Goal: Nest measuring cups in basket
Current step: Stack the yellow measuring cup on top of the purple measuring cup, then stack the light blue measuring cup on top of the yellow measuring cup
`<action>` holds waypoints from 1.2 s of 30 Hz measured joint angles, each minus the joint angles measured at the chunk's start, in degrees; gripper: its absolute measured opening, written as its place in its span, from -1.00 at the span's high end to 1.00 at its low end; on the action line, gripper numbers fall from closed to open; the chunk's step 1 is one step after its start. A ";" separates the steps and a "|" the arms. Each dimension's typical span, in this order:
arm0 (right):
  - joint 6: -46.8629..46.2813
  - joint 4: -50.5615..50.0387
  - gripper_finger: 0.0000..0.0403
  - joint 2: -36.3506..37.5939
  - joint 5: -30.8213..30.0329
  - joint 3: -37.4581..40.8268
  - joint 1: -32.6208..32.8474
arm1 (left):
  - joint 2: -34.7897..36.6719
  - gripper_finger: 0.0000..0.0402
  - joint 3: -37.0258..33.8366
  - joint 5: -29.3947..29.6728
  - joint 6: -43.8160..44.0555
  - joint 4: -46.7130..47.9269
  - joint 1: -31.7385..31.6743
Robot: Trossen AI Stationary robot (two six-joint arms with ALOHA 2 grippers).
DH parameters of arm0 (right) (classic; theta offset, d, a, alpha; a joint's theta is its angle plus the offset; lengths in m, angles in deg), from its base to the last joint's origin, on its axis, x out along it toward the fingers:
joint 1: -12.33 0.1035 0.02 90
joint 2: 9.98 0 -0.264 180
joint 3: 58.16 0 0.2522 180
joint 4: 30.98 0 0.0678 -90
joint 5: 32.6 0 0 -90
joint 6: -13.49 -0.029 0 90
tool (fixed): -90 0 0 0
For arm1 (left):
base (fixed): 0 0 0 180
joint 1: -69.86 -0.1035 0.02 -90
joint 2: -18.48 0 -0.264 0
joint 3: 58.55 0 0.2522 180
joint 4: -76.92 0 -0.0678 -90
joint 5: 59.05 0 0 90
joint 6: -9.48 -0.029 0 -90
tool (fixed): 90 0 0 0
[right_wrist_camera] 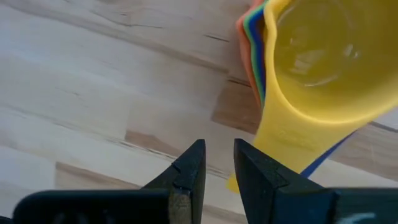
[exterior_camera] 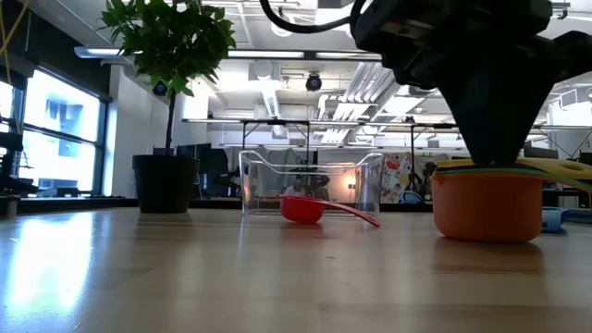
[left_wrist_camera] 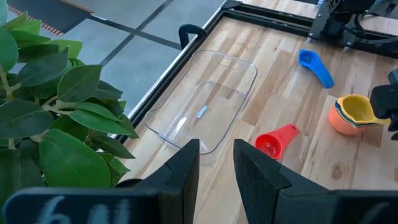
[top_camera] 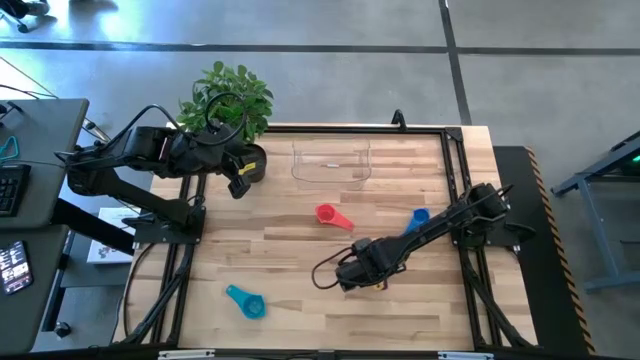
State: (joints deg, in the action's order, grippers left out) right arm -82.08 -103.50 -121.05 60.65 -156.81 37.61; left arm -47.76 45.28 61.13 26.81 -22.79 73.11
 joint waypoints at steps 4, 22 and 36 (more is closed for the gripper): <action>0.00 -0.40 0.64 0.00 0.39 0.00 0.02 | 0.00 0.55 0.00 0.00 0.00 0.00 0.00; 2.12 3.00 0.64 0.00 0.63 0.02 0.24 | 0.00 0.55 0.00 -1.23 0.02 0.09 0.00; 14.67 -0.30 0.64 0.02 -13.82 -11.16 -1.41 | 0.00 0.55 0.04 -13.39 11.09 12.78 3.05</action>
State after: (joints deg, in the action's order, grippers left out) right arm -67.41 -103.80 -121.03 46.83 -167.97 36.20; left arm -47.76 45.32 47.74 37.89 -10.01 76.16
